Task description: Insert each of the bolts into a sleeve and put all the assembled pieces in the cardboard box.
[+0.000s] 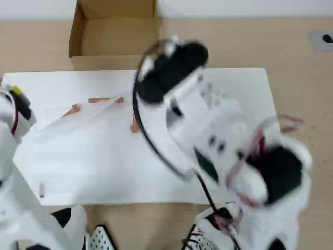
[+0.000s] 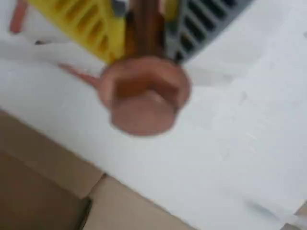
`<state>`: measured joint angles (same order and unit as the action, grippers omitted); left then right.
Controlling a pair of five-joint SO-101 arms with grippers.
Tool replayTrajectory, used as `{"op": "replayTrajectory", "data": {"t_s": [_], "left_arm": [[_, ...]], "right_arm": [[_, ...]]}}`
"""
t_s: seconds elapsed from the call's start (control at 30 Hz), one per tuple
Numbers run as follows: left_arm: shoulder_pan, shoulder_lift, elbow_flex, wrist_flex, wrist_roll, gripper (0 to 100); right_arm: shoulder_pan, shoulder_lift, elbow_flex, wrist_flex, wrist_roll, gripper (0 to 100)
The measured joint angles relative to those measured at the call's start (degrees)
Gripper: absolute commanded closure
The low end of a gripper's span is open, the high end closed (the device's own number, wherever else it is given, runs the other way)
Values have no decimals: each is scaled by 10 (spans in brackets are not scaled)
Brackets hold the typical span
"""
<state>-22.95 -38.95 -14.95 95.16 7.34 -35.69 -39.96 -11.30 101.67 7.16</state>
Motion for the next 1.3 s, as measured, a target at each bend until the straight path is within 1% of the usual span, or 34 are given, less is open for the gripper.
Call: {"op": "replayTrajectory", "data": {"t_s": [0.1, 0.17, 0.37, 0.47, 0.57, 0.7, 0.8, 0.93, 1.03, 1.17, 1.3], "left_arm": [[1, -43, 52, -56, 31, 991], [15, -68, 83, -96, 44, 991], [138, -125, 179, -204, 48, 990], [187, -143, 242, -265, 48, 990], [202, -156, 302, -327, 48, 990], [207, -184, 355, -376, 48, 993], [234, -211, 375, -382, 48, 994], [292, -266, 401, -360, 48, 994], [346, -323, 412, -326, 38, 994], [398, -397, 420, -282, -16, 994], [413, -438, 419, -251, -34, 994]], "right_arm": [[-56, -85, 103, -27, 0, 983], [-82, -145, 185, -73, 0, 983], [-95, -323, 460, -286, 0, 984], [-95, -381, 582, -384, 0, 984], [-99, -418, 685, -466, -13, 984], [-133, -438, 776, -573, -76, 984], [-159, -440, 832, -643, -113, 984], [-171, -440, 876, -696, -128, 984], [-171, -440, 876, -707, -129, 984], [-171, -440, 877, -708, -129, 984], [-172, -440, 877, -708, -129, 984]]}}
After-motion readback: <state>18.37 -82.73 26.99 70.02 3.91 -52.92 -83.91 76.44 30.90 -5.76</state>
